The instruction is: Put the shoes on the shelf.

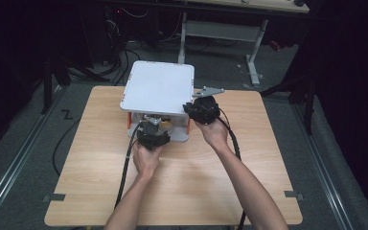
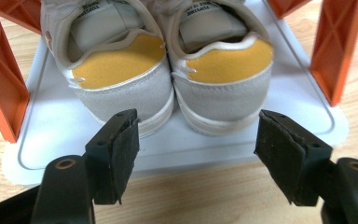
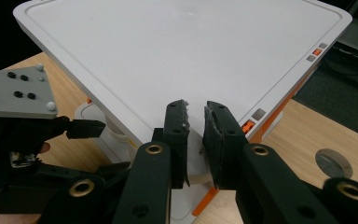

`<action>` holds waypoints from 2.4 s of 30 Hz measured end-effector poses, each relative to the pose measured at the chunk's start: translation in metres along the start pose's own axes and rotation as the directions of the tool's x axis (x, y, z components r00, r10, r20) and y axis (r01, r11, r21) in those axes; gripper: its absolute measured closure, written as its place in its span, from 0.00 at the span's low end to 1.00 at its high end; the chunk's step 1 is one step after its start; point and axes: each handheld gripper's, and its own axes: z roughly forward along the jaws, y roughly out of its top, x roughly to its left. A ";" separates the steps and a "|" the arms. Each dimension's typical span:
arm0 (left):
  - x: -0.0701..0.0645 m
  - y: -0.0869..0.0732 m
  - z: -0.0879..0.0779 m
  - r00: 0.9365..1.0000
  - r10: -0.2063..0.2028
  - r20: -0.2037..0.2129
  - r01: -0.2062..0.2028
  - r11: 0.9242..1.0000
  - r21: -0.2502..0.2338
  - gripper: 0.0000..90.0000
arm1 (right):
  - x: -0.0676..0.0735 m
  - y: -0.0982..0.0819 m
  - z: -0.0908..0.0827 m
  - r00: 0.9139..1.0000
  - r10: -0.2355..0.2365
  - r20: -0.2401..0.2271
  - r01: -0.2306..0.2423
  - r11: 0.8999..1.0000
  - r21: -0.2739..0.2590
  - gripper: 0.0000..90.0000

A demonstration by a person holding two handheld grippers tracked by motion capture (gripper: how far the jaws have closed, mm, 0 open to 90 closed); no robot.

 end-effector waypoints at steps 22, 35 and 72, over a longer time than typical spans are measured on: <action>0.015 0.000 -0.048 0.990 0.036 0.137 -0.028 0.998 -0.058 0.34 | -0.004 -0.006 -0.018 0.998 0.061 0.021 -0.061 0.998 -0.036 0.64; 0.029 0.002 -0.075 0.990 -0.017 0.143 0.032 0.994 -0.104 0.35 | -0.022 -0.026 -0.051 0.994 0.112 -0.003 -0.112 0.992 -0.065 0.60; 0.064 -0.044 -0.131 0.988 -0.052 0.148 0.078 0.981 -0.176 0.21 | -0.046 -0.118 -0.116 0.974 0.224 -0.014 -0.225 0.968 -0.115 0.58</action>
